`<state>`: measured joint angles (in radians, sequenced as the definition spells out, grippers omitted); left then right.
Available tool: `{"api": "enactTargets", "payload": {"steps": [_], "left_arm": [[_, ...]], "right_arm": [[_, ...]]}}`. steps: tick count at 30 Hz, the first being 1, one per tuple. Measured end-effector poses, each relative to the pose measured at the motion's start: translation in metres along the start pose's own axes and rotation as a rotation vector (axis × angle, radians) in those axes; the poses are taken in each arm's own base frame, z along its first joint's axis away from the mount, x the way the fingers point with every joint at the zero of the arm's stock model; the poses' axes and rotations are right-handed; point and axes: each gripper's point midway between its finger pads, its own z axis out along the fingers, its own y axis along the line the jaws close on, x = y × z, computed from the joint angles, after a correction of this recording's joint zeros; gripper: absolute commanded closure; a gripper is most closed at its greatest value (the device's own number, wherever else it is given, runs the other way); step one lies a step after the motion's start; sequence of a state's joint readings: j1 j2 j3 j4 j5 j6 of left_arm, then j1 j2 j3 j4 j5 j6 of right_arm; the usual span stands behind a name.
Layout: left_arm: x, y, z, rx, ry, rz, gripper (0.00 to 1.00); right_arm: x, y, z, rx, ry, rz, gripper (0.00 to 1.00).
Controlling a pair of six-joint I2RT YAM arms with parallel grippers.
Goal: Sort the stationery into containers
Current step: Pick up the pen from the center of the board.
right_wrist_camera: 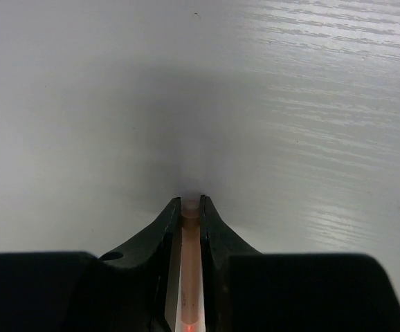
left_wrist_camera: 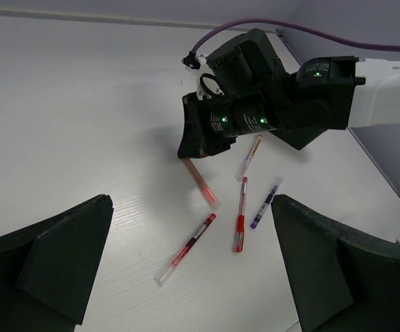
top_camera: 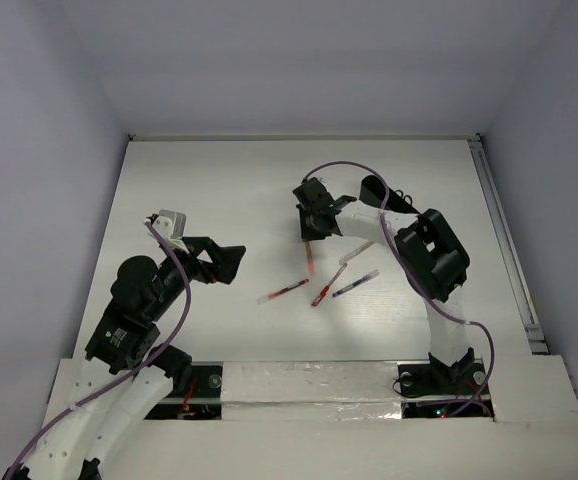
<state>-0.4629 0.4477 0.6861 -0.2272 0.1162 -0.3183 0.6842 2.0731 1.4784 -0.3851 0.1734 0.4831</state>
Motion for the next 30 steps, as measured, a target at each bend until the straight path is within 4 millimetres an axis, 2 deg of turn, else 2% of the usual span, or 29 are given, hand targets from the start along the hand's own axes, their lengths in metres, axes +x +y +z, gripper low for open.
{"api": "enactTargets", "payload": {"steps": [7,11,17,21,25,27,30], "left_arm": [[-0.001,0.001,0.000,-0.006,-0.002,-0.001,0.01],[-0.001,0.002,0.000,-0.006,-0.002,-0.001,0.01],[-0.001,0.002,0.000,-0.006,-0.002,-0.001,0.01],[-0.001,0.002,0.000,-0.006,-0.002,-0.001,0.01],[-0.001,0.001,0.000,-0.005,-0.002,-0.001,0.01],[0.000,0.001,0.000,-0.002,-0.001,0.000,0.01],[0.000,0.001,0.000,-0.001,-0.001,0.000,0.01]], "right_arm": [[-0.010,0.006,-0.003,-0.028,-0.051,-0.002,1.00],[-0.026,0.009,-0.029,-0.065,-0.122,0.002,1.00],[-0.076,0.024,-0.078,-0.140,-0.297,0.027,1.00],[-0.087,0.020,-0.088,-0.135,-0.349,0.035,1.00],[-0.087,-0.011,-0.101,-0.088,-0.375,0.065,1.00],[-0.098,-0.042,-0.116,-0.047,-0.413,0.109,1.00],[-0.130,-0.106,-0.153,0.034,-0.529,0.208,1.00]]}}
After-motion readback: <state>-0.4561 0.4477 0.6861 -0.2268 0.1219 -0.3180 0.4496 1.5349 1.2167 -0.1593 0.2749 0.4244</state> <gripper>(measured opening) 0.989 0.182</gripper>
